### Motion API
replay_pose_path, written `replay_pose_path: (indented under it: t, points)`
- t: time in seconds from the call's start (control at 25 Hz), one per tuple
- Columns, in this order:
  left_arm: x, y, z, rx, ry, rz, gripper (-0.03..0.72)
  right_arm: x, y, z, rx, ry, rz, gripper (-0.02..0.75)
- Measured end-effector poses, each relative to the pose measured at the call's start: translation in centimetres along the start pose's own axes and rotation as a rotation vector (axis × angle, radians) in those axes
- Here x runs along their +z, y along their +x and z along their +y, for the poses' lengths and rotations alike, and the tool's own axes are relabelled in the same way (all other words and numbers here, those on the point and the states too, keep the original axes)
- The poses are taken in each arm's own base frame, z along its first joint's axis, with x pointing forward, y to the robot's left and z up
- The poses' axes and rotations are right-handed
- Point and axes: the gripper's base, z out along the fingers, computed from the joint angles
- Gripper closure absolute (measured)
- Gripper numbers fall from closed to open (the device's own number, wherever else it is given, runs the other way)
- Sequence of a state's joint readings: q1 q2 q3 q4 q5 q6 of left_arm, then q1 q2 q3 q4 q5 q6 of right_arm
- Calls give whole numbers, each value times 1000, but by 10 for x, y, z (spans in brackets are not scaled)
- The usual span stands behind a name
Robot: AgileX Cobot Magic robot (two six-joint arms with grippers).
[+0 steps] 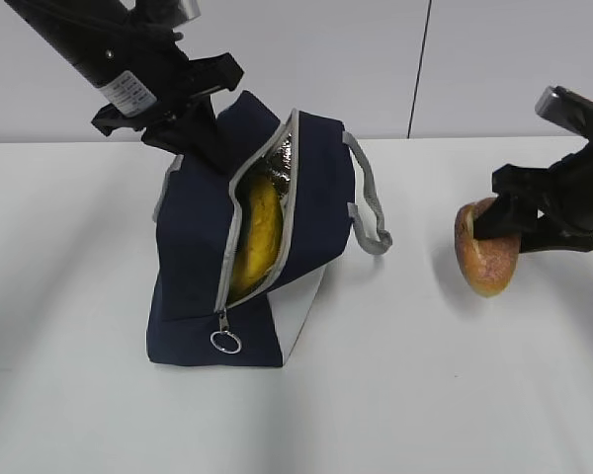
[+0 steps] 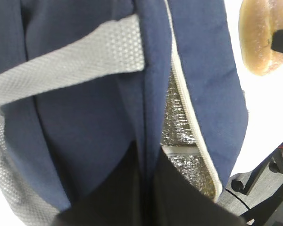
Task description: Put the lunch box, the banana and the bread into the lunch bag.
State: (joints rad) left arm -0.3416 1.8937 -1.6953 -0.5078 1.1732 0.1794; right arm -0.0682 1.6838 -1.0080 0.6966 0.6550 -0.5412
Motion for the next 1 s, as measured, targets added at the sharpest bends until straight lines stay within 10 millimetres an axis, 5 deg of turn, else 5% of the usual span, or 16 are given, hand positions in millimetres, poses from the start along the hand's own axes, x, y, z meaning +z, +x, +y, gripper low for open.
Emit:
replay_pose_path:
  t: [0.48,0.76,1.0]
  points:
    - [0,0,0,0,1,0,691,-33,-35,78,119,-653,-220,353]
    - [0,0,-1,-3,9,-2,691,-21,-28,114,19,-671,-241,353]
    - [0,0,-2,-7,18,-3,691,9,-23,119,28,-632,-198,354]
